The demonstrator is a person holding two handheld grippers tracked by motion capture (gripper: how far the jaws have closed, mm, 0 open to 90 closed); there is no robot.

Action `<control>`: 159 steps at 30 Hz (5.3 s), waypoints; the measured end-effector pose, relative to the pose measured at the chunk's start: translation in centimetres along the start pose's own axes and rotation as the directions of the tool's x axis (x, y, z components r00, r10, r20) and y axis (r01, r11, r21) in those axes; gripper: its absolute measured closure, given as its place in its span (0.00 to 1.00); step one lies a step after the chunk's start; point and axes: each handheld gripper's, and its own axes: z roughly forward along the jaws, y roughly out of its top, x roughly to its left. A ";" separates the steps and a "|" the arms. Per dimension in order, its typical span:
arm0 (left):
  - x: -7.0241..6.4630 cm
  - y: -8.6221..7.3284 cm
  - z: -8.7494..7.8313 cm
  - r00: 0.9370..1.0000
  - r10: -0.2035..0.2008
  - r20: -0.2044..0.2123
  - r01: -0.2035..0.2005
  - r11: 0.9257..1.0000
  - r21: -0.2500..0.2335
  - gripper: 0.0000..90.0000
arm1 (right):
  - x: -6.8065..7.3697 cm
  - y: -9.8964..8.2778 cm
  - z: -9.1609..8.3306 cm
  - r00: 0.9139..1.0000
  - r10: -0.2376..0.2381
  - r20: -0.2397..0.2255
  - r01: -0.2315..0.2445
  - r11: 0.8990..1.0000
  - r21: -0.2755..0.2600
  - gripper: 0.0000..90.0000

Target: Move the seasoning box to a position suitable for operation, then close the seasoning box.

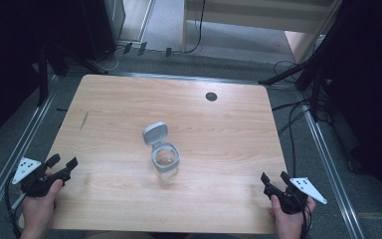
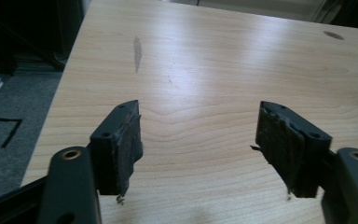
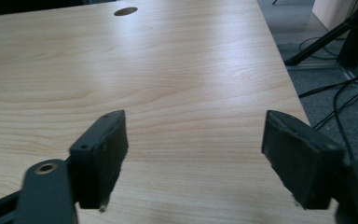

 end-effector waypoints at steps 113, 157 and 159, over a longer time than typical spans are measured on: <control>-3.3 0.4 2.9 0.991 0.057 0.119 -0.065 0.996 0.063 0.15 | 21.5 9.1 11.1 0.859 -0.159 -0.487 0.176 0.984 -0.011 1.00; -3.5 0.5 3.4 0.990 0.066 0.125 -0.079 0.992 0.100 0.15 | 16.3 9.4 8.8 0.917 -0.121 -0.381 0.136 0.991 0.014 0.24; -3.5 0.5 3.4 0.990 0.066 0.125 -0.079 0.992 0.100 0.15 | 16.0 9.3 8.7 0.919 -0.117 -0.377 0.132 0.991 0.016 0.24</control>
